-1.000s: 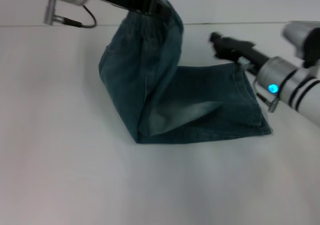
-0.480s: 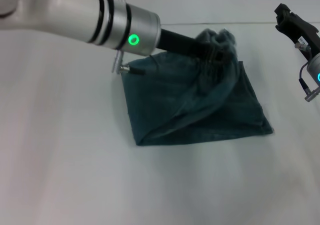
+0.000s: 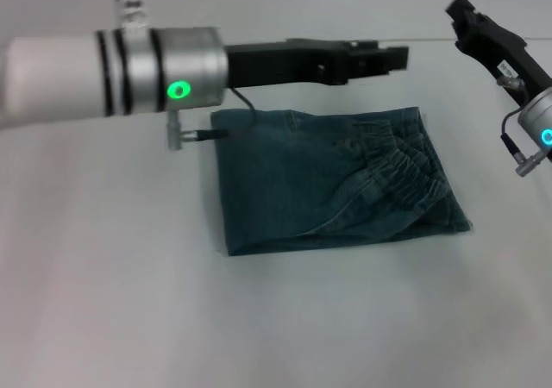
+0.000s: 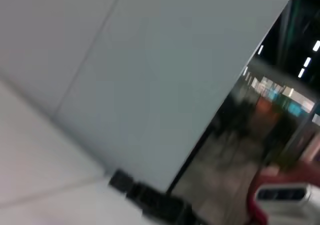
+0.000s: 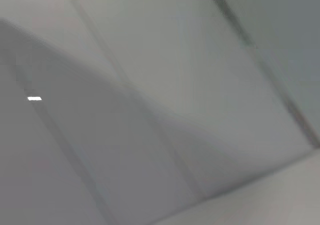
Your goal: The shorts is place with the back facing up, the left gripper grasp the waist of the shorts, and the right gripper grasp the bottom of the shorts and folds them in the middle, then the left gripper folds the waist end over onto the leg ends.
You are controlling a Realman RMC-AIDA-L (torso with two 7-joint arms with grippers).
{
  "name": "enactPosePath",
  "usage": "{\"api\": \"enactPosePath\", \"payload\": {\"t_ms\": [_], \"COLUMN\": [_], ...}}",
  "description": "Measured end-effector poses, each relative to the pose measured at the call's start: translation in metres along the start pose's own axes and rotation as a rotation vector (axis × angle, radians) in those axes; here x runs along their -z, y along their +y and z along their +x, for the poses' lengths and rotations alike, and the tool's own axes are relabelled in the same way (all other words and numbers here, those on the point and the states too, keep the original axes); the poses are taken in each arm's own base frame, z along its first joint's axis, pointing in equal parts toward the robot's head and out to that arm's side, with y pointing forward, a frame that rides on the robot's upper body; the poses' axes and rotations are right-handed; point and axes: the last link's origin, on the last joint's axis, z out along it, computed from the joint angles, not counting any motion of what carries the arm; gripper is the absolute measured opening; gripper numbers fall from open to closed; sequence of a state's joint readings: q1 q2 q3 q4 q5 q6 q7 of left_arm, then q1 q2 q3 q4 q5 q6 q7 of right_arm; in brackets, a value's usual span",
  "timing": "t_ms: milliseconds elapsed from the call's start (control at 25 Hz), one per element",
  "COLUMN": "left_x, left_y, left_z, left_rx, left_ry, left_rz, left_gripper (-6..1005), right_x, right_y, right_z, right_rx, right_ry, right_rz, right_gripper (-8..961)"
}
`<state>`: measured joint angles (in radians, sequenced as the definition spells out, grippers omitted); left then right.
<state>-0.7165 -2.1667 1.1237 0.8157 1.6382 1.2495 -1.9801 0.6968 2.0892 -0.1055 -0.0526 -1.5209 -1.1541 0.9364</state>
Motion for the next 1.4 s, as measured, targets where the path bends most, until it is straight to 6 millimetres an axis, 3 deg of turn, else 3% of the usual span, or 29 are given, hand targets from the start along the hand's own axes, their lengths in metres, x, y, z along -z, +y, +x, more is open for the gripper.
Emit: {"api": "enactPosePath", "payload": {"t_ms": [160, 200, 240, 320, 360, 400, 480, 560, 600, 680, 920, 1120, 1400], "left_x": [0.045, 0.058, 0.058, 0.104, 0.111, 0.135, 0.142, 0.157, 0.167, 0.17, 0.18, 0.176, 0.174], "left_y": [-0.009, -0.013, -0.013, -0.022, -0.022, -0.022, -0.022, -0.017, -0.014, -0.014, -0.014, -0.014, -0.013], "left_z": [-0.009, -0.012, -0.012, -0.028, -0.031, -0.044, -0.048, -0.063, -0.076, -0.08, -0.102, -0.105, -0.106], "left_rx": [0.033, 0.045, 0.045, 0.075, 0.077, 0.076, 0.072, 0.054, 0.051, 0.052, 0.079, 0.083, 0.088], "left_ry": [0.13, 0.156, 0.156, 0.234, 0.242, 0.261, 0.261, 0.219, 0.154, 0.134, 0.0, -0.027, -0.03], "left_rz": [0.0, 0.011, 0.011, 0.059, 0.066, 0.085, 0.089, 0.086, 0.088, 0.092, 0.128, 0.125, 0.117], "left_gripper": [500, 538, 577, 657, 699, 740, 824, 861, 880, 917, 932, 933, 932], "right_x": [0.005, 0.012, 0.012, 0.025, 0.033, 0.051, 0.059, 0.079, 0.099, 0.107, 0.138, 0.14, 0.139], "right_y": [0.007, 0.011, 0.011, 0.014, 0.015, 0.014, 0.012, 0.004, -0.001, -0.003, -0.018, -0.021, -0.021], "right_z": [-0.019, -0.032, -0.032, -0.042, -0.047, -0.056, -0.06, -0.064, -0.066, -0.067, -0.057, -0.046, -0.044], "right_rx": [-0.063, -0.113, -0.113, -0.101, -0.079, -0.025, 0.002, 0.056, 0.091, 0.103, 0.116, 0.112, 0.125], "right_ry": [0.047, 0.089, 0.089, 0.136, 0.168, 0.254, 0.299, 0.429, 0.532, 0.566, 0.682, 0.726, 0.727], "right_rz": [-0.166, -0.259, -0.259, -0.343, -0.386, -0.453, -0.471, -0.489, -0.511, -0.52, -0.456, -0.428, -0.422], "right_gripper": [143, 149, 154, 165, 170, 207, 281, 355, 392, 641, 705, 758, 739]}}
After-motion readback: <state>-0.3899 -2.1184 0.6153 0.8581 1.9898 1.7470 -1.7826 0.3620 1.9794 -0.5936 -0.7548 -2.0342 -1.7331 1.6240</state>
